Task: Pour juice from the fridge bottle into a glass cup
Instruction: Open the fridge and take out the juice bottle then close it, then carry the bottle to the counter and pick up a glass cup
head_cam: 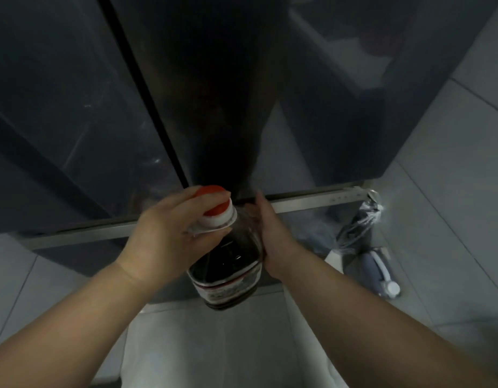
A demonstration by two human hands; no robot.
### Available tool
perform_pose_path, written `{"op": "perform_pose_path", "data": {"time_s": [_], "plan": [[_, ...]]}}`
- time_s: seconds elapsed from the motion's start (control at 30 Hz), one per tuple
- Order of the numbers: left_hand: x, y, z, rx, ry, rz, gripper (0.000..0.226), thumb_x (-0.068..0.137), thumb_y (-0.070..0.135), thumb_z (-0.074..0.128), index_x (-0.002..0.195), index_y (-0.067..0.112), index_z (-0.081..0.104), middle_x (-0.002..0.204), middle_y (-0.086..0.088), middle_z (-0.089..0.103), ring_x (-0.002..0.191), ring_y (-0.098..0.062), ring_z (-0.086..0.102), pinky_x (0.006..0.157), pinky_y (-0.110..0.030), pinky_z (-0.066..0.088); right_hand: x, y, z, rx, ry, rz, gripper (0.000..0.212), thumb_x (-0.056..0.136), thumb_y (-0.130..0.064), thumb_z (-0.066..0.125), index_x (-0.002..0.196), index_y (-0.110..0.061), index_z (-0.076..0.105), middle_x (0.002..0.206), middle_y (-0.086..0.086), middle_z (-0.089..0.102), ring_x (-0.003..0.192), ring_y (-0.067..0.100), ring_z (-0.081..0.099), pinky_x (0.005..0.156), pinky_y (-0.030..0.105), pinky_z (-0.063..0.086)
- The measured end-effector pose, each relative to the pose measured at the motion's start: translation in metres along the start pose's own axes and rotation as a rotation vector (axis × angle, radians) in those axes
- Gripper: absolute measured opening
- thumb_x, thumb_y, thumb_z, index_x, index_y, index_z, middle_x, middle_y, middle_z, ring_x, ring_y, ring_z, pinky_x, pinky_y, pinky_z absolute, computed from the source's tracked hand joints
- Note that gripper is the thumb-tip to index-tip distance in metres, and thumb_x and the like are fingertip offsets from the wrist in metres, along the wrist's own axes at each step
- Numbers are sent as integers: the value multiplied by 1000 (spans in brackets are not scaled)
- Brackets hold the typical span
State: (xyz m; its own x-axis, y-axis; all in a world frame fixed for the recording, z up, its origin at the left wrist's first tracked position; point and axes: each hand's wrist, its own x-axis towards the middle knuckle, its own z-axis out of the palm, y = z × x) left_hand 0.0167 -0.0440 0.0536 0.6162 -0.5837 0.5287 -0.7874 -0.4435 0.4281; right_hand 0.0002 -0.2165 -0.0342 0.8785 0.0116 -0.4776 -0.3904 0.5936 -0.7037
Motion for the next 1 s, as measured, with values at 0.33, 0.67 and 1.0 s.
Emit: {"op": "perform_pose_path", "data": {"time_s": [0.33,0.67,1.0], "plan": [[17,64,7,-299,-79,240,45,73,36,73,116,27,64,116,10,62,104,-4,60,95,-17,47,-98,46,-63,-19,355,-115,76,69,-85,44,123,-36,65,124,-7,67,120,18,58,112,45,32],[5,241,11,-674,-346,343,86,60,43,79,139,24,49,112,16,63,106,-3,61,93,-18,47,-302,59,-67,116,630,-408,51,99,-54,37,117,-19,70,118,8,70,115,27,63,109,50,39],[-76,455,10,-884,-605,568,73,63,41,82,112,66,34,110,25,56,110,-14,53,95,-35,46,-532,106,-80,161,938,-734,53,97,-57,33,118,-23,68,117,7,71,111,25,66,103,51,45]]}}
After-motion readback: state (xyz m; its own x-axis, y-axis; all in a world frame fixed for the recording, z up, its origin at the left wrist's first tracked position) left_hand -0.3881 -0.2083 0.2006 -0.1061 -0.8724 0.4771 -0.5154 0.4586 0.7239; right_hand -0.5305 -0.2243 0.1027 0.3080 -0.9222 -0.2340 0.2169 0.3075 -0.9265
